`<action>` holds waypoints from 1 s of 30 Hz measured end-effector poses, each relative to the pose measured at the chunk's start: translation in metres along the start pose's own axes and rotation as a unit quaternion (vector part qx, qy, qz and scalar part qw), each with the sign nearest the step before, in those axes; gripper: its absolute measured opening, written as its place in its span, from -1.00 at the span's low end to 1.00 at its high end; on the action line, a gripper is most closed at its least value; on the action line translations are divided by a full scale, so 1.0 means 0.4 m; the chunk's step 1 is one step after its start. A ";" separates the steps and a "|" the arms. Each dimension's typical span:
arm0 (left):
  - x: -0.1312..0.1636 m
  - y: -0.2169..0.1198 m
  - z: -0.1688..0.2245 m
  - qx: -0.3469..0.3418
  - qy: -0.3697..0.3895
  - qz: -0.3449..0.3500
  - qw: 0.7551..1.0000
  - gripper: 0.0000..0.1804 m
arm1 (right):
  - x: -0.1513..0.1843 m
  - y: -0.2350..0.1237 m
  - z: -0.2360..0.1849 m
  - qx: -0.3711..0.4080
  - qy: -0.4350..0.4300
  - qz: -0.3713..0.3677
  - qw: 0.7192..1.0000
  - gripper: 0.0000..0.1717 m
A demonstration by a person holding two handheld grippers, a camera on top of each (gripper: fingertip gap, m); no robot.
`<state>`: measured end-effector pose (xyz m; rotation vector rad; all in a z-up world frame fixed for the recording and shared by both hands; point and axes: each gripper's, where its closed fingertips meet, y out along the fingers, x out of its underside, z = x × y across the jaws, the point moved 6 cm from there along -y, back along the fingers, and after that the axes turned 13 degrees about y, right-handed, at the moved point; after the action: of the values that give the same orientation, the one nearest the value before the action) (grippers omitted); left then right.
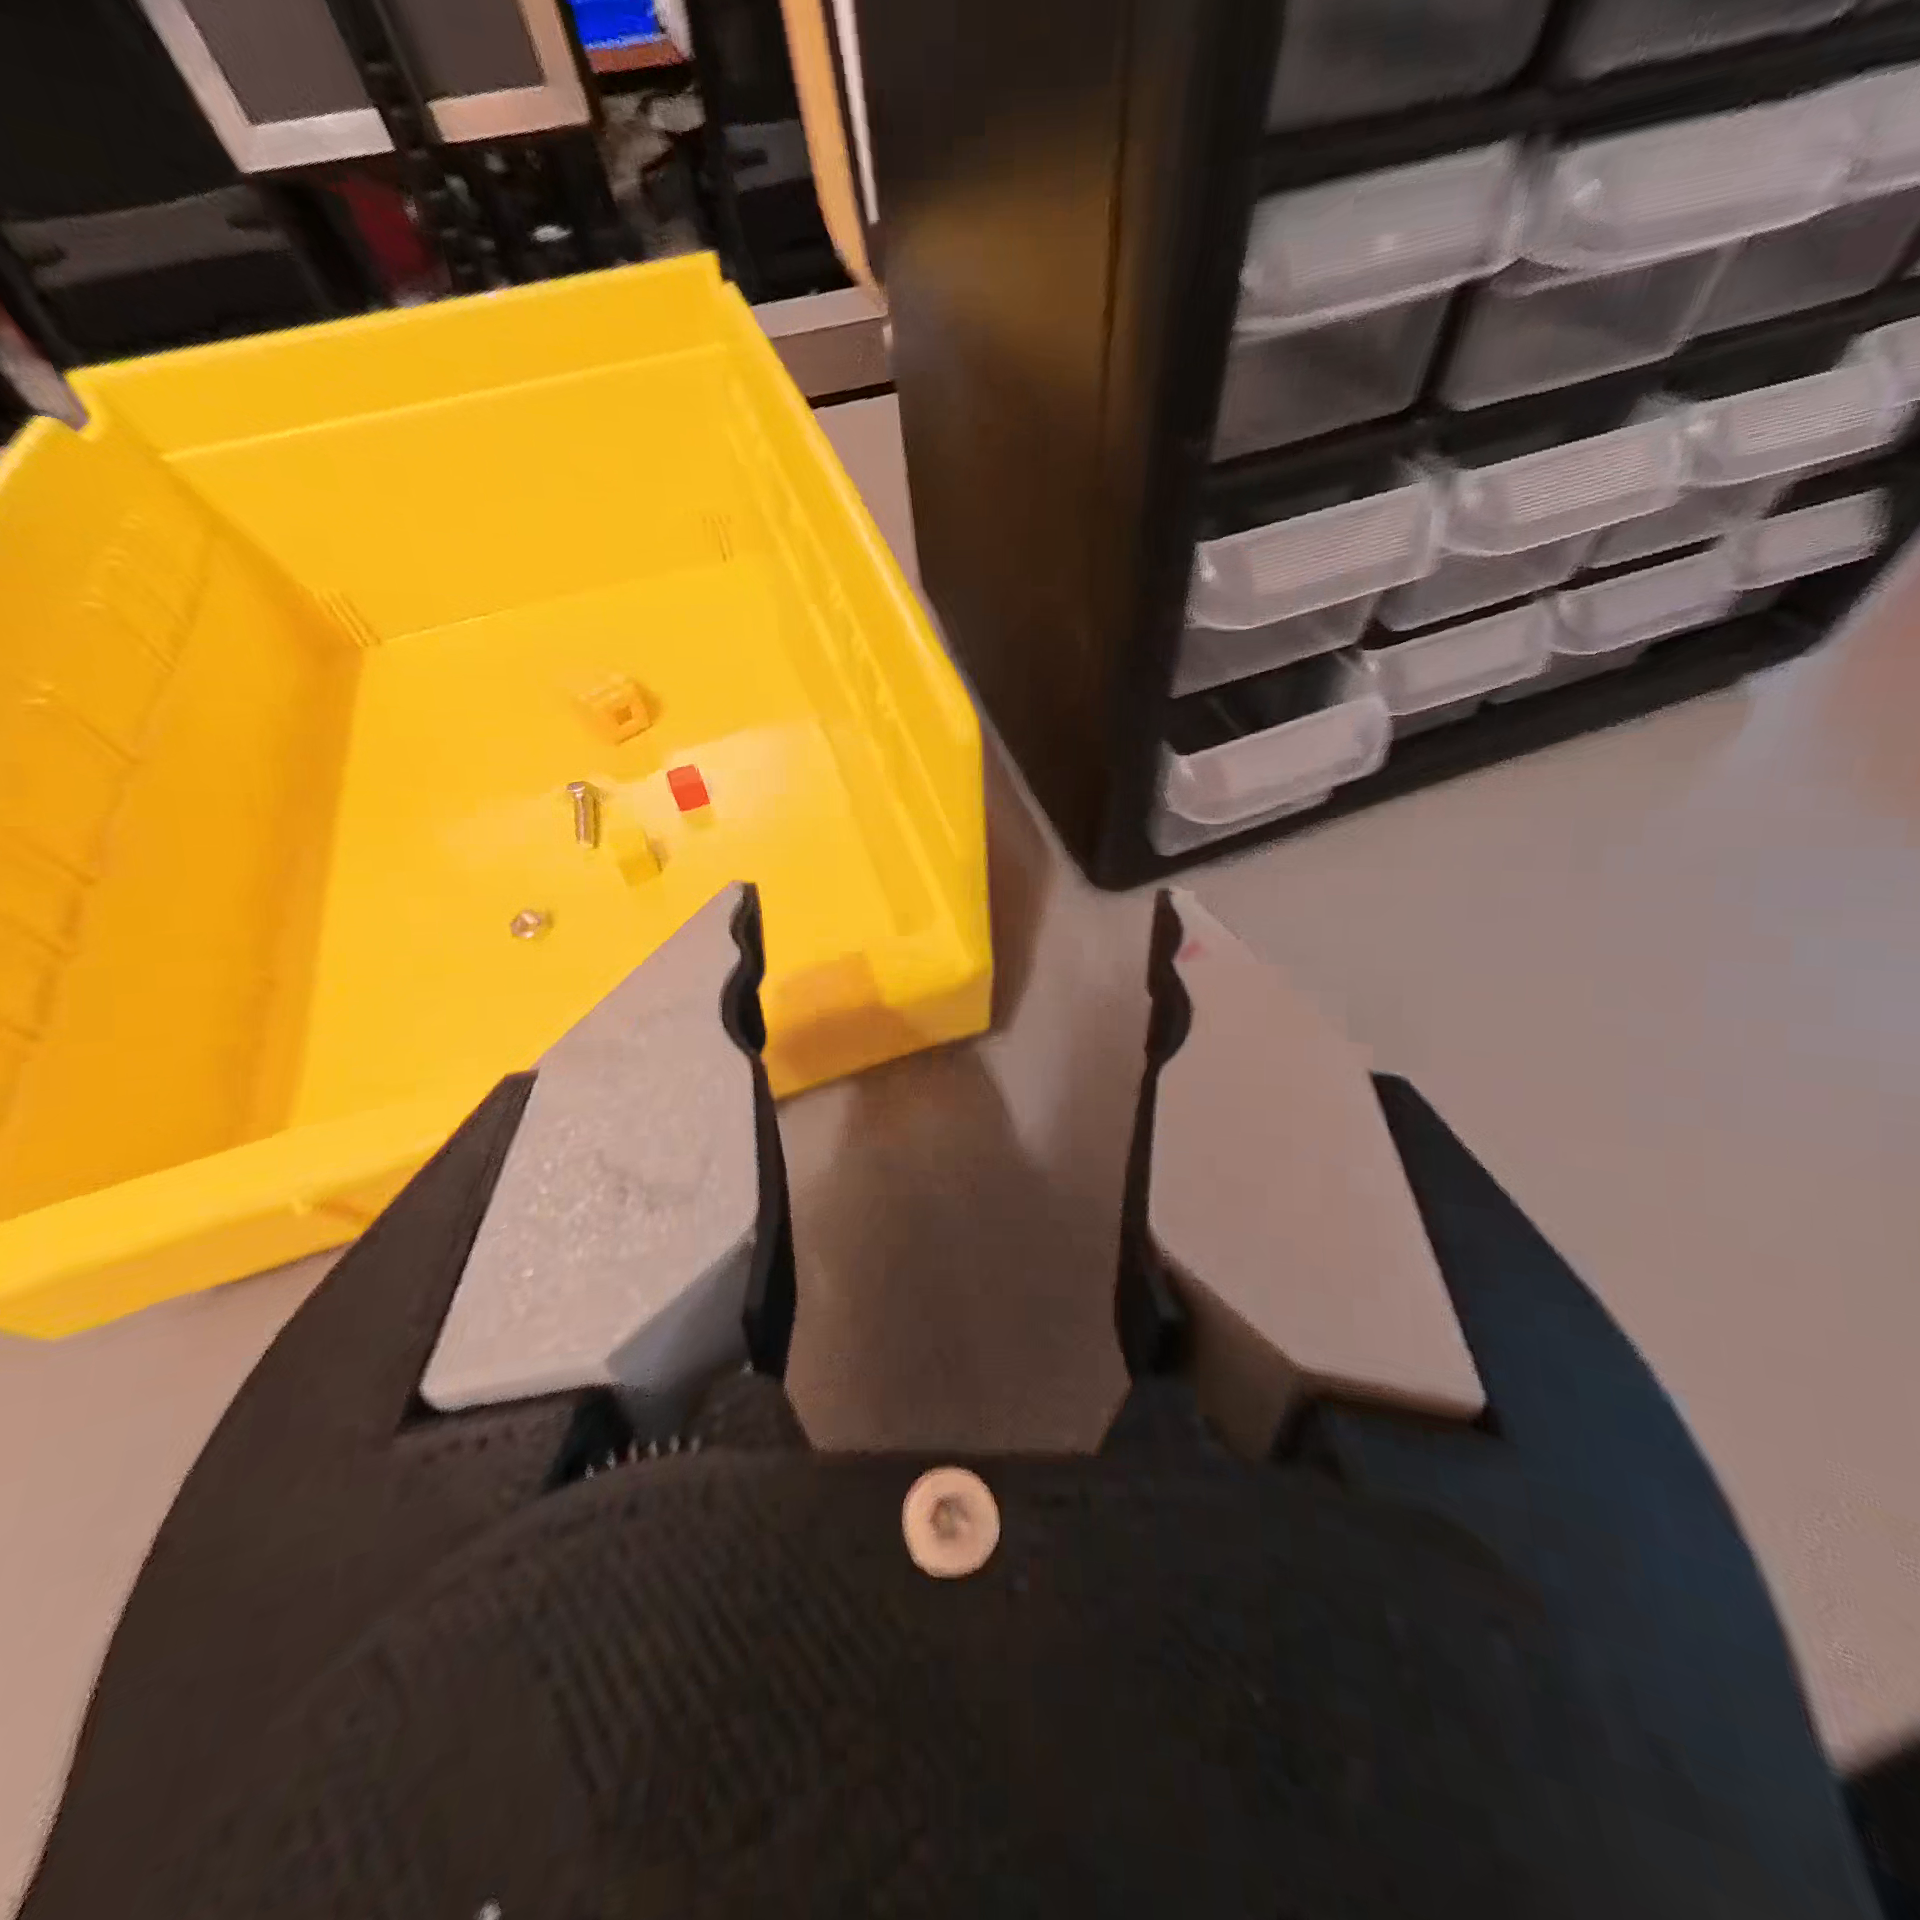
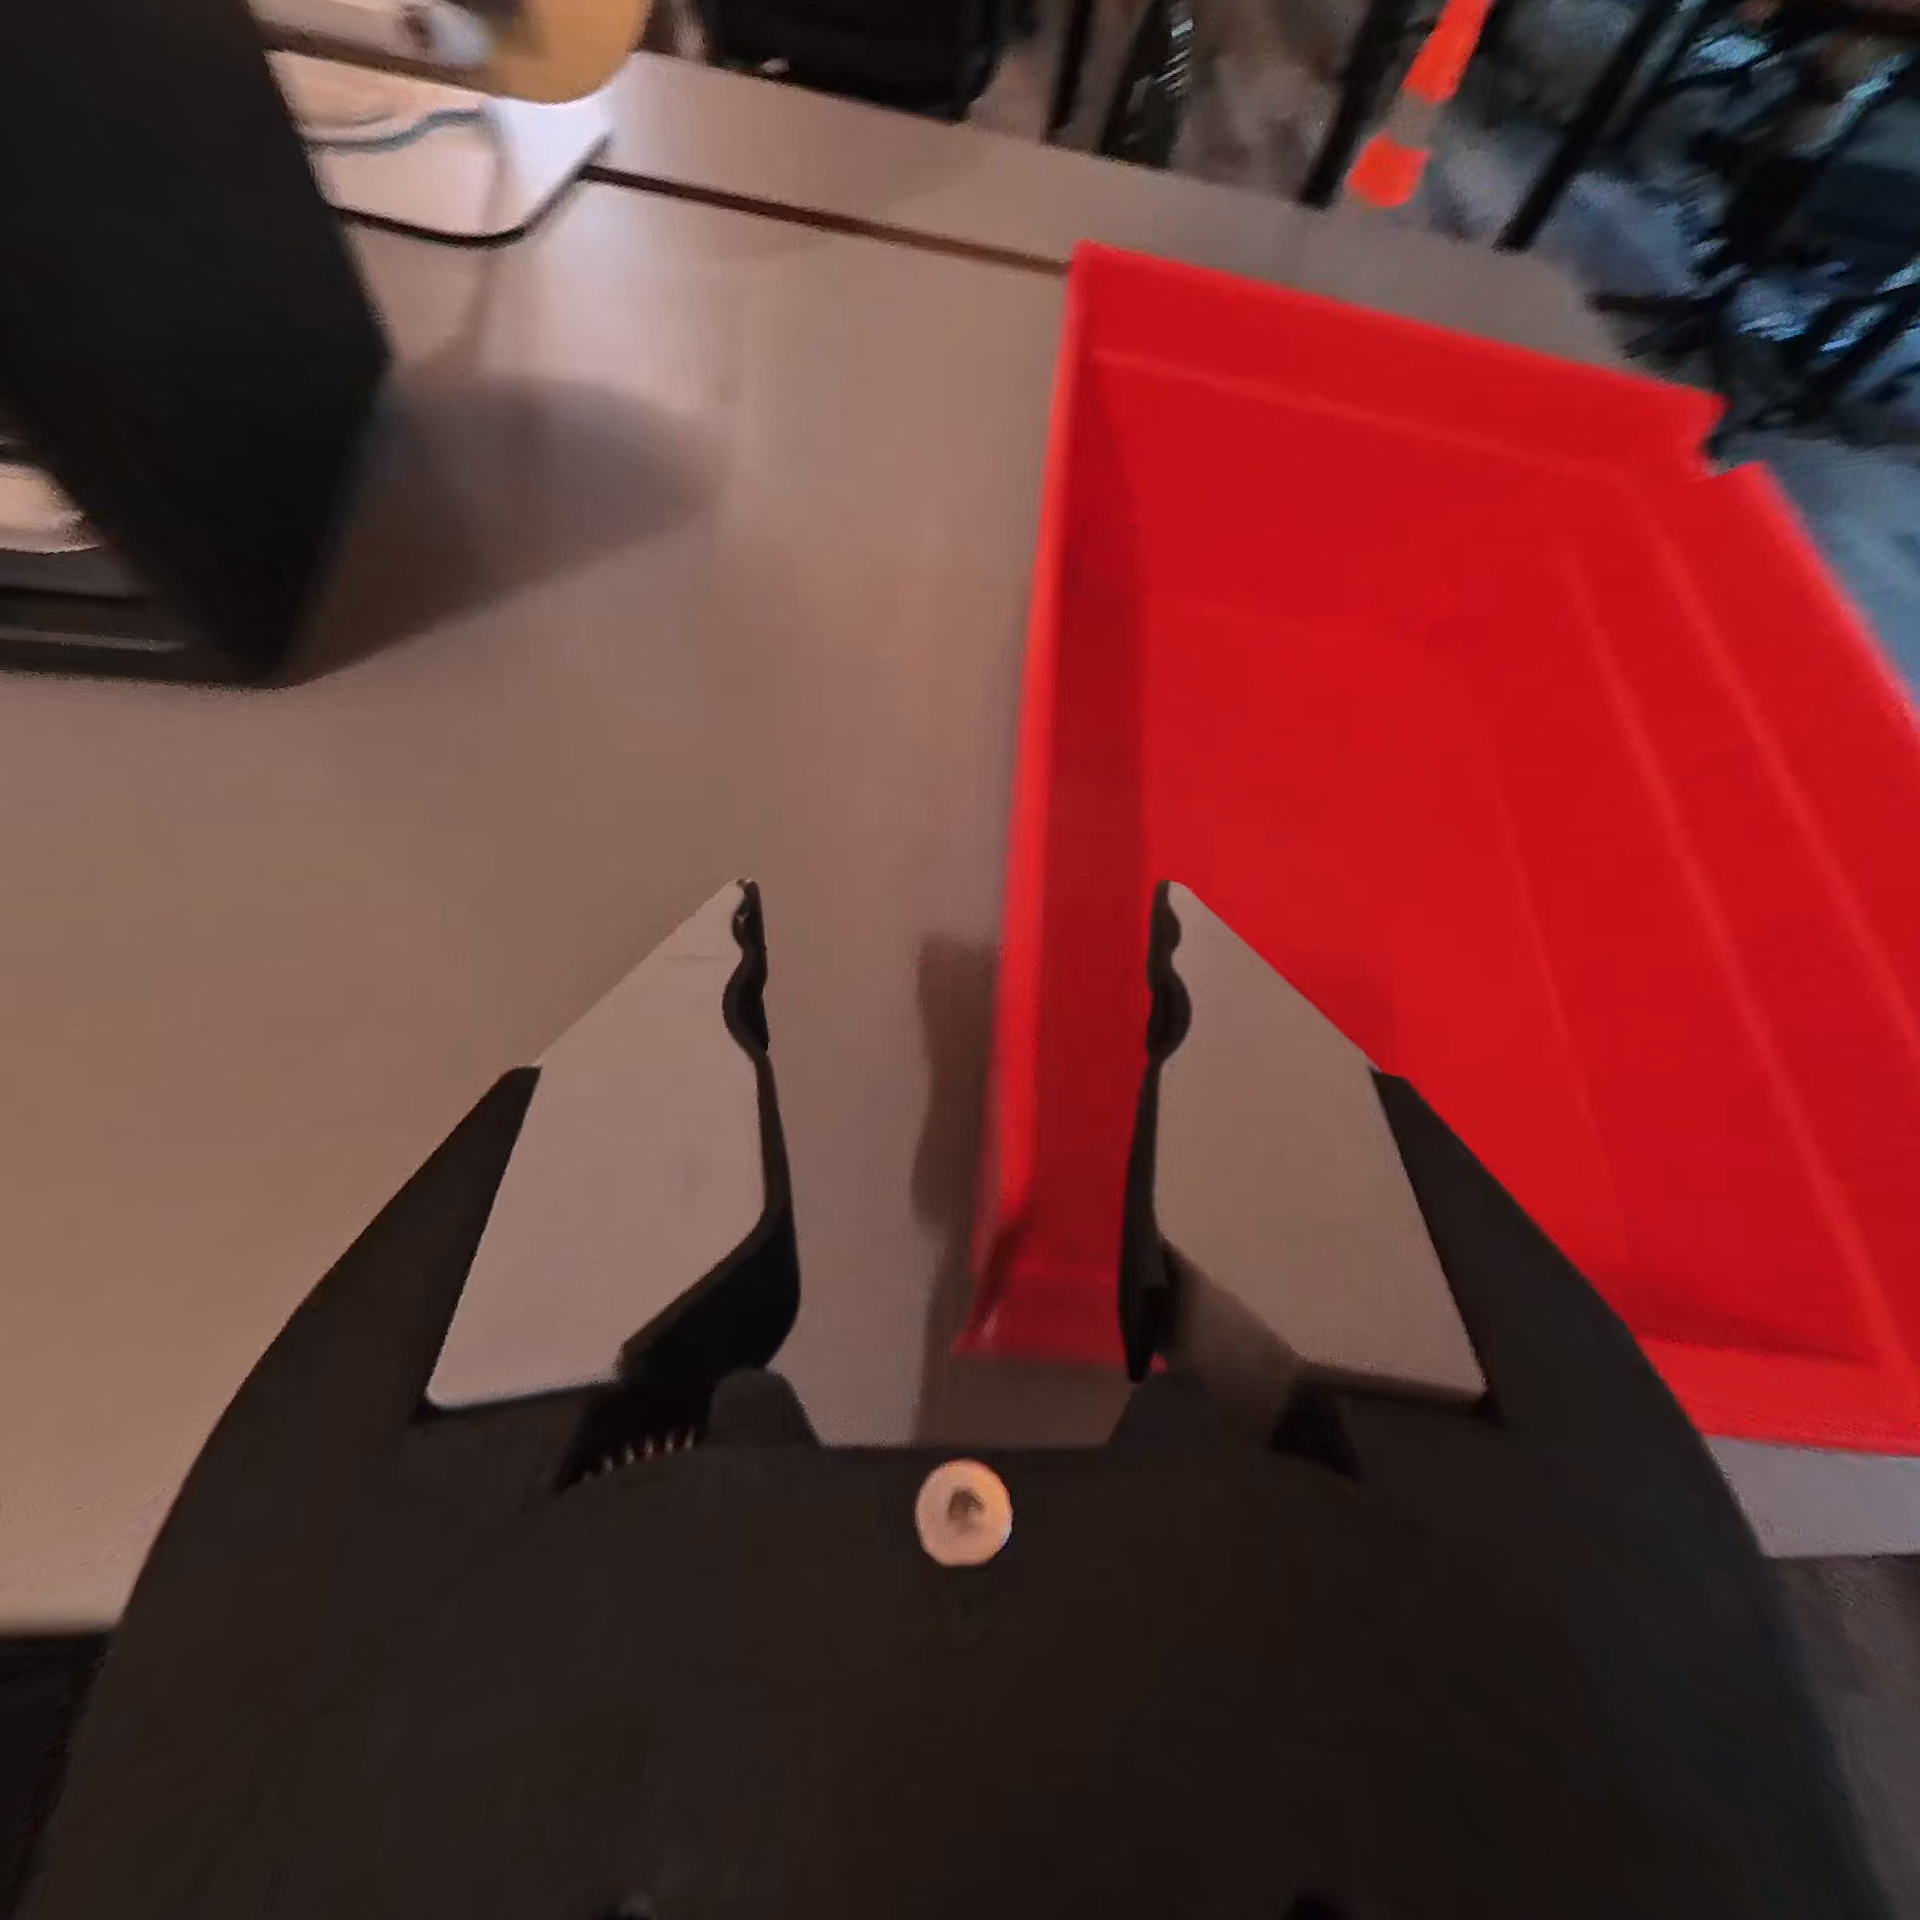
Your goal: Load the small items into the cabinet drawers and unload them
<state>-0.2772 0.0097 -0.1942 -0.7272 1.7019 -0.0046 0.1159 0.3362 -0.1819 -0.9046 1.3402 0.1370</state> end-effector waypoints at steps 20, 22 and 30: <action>0.038 0.048 -0.010 -0.090 0.032 -0.042 0.995 -0.97 | -0.004 0.167 -0.211 -0.006 -0.063 -0.047 0.997 -0.97; 0.022 0.061 0.021 -0.079 0.044 -0.042 0.995 -0.95 | -0.015 0.192 -0.210 0.015 -0.064 -0.044 0.997 -0.97; -0.034 -0.012 0.008 -0.012 0.006 -0.002 1.000 -0.45 | -0.097 0.061 -0.218 -0.040 -0.034 0.040 0.998 -0.69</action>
<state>-0.2711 0.0133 -0.1812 -0.7505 1.7142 0.0093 0.0237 0.3128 -0.1558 -0.9063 1.3152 0.2817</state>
